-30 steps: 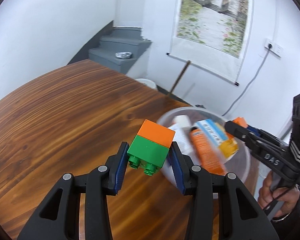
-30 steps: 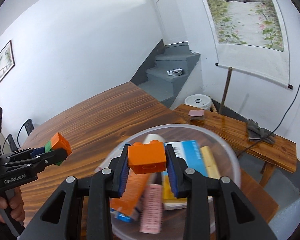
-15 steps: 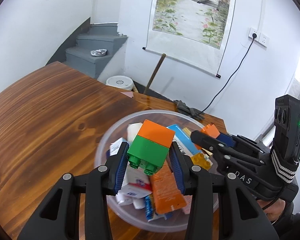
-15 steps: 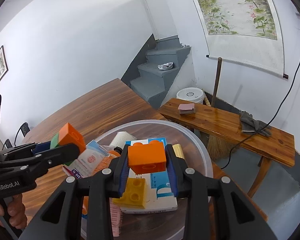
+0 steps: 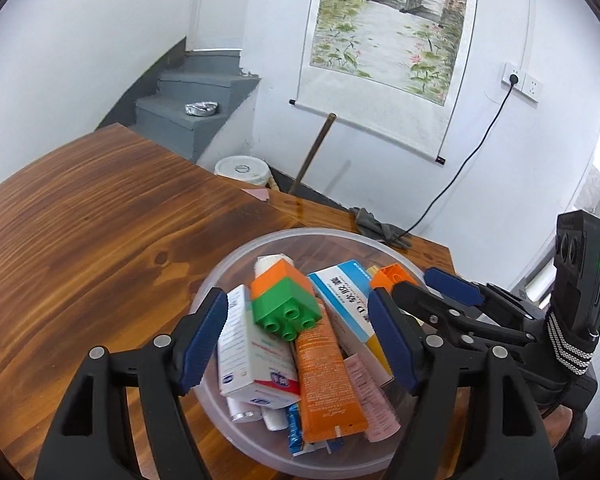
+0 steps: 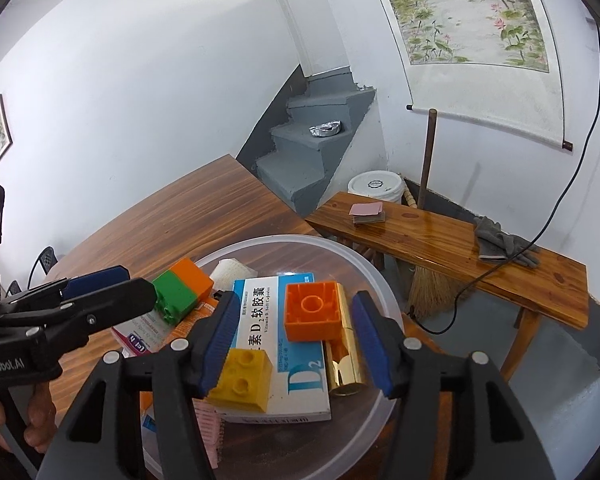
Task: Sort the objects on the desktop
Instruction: 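Lower the bricks into the bowl and open both tools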
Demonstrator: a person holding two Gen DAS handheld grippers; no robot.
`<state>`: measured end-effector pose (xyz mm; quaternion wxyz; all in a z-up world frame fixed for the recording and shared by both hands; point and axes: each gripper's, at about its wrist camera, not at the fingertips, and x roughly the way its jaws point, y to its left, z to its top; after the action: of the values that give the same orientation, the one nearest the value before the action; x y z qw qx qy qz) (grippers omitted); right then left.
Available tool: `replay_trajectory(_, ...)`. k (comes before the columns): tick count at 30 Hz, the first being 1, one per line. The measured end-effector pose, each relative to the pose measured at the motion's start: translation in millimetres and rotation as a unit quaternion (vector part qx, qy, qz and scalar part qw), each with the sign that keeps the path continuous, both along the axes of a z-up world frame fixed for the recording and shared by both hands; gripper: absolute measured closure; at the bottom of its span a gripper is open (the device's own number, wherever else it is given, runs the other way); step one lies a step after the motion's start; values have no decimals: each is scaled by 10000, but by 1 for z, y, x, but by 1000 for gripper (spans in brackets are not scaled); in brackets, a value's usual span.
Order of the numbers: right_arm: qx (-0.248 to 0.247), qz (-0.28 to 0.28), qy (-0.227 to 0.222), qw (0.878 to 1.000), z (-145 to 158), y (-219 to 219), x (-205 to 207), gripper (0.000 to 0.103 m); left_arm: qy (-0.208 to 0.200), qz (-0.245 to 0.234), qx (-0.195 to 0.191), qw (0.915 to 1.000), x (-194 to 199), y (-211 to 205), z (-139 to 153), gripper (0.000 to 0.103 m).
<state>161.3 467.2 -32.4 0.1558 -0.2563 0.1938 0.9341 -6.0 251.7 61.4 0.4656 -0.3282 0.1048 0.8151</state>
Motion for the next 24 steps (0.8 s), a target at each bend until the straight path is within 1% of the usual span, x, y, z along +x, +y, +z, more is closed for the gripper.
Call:
replay_trajectory(4,-22,-15,-55,10000,-3,-4,8,40,393,174,-27,9991,7,-11,4,27)
replay_trajectory(6,-39,-40,-75,10000,-5,-6,13,32,522,234,-20,9984,12,-17,6,27)
replay_trajectory(7,-34,-69,-65,9999,-4,-8,16,23,563,247,-8,9981,14,-19,7,25)
replay_trajectory(8,-18,-103,-41,9999,-4,-10,20,21,597,270,5,9979,17,-22,8,20)
replay_trajectory(9,-1,-126,-18,9999,-2,-11,24,20,637,322,35,9974,19,-26,9,18)
replay_trajectory(12,63,-195,0,9998,3,-18,35,15,730,565,92,9957,26,-37,12,17)
replay_trajectory(13,88,-213,-5,9997,4,-20,38,11,758,676,79,9948,28,-40,12,17)
replay_trajectory(14,115,-225,-29,9997,5,-22,41,2,804,811,64,9934,30,-44,13,17)
replay_trajectory(15,153,-233,-63,9996,6,-25,43,0,859,919,49,9920,32,-47,14,17)
replay_trajectory(18,431,-214,-256,9985,9,-40,51,0,1039,1196,-36,9874,39,-58,14,17)
replay_trajectory(21,665,-192,-453,9966,11,-53,56,0,1061,1297,-18,9859,46,-67,16,17)
replay_trajectory(24,749,-216,-552,9954,15,-65,63,0,1159,1369,48,9838,57,-78,21,17)
